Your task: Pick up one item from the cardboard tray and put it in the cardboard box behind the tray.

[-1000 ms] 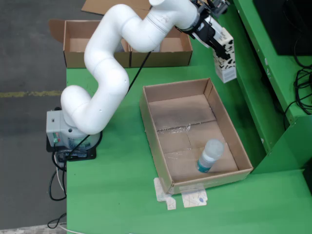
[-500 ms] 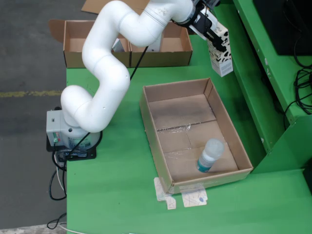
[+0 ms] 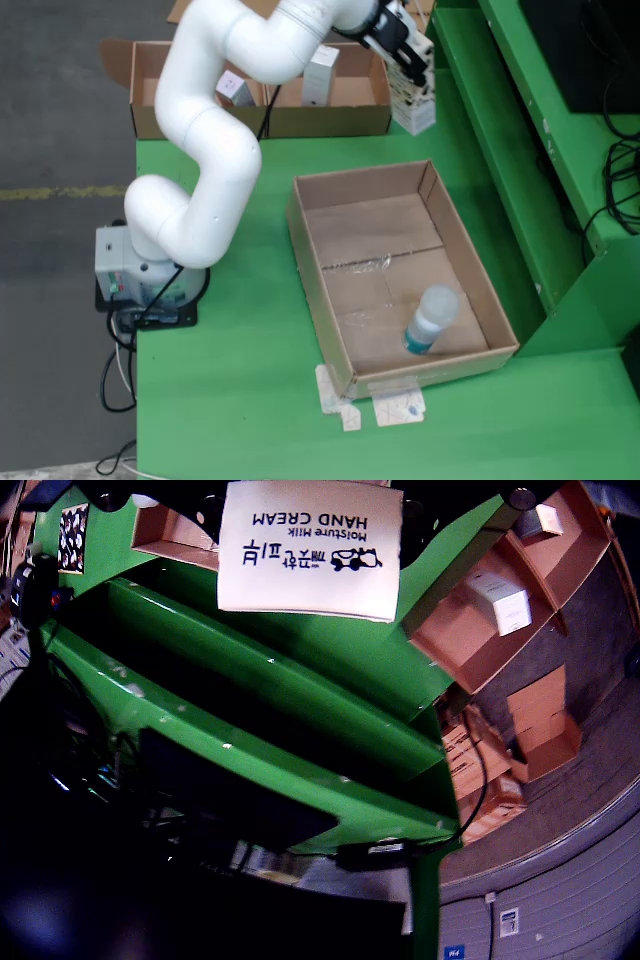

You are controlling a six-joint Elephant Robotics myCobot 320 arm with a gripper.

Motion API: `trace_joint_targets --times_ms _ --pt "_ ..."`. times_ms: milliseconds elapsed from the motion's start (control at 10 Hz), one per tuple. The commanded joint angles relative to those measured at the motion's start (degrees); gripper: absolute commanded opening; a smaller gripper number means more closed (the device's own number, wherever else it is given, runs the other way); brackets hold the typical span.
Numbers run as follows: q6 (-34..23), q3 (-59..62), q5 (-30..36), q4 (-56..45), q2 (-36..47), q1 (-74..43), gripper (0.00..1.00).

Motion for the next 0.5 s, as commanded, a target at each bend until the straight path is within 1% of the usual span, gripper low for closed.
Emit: trace_joint_targets --times_ms 0,100,300,400 --pt "1.5 1.3 2.5 -7.8 4.5 3.6 0.00" --pt "3.2 1.3 3.8 -11.5 5.8 7.1 0.00" --pt "3.2 1.3 3.8 -11.5 5.8 7.1 0.00" --pt "4.7 1.3 5.0 -14.6 7.1 10.0 0.00"
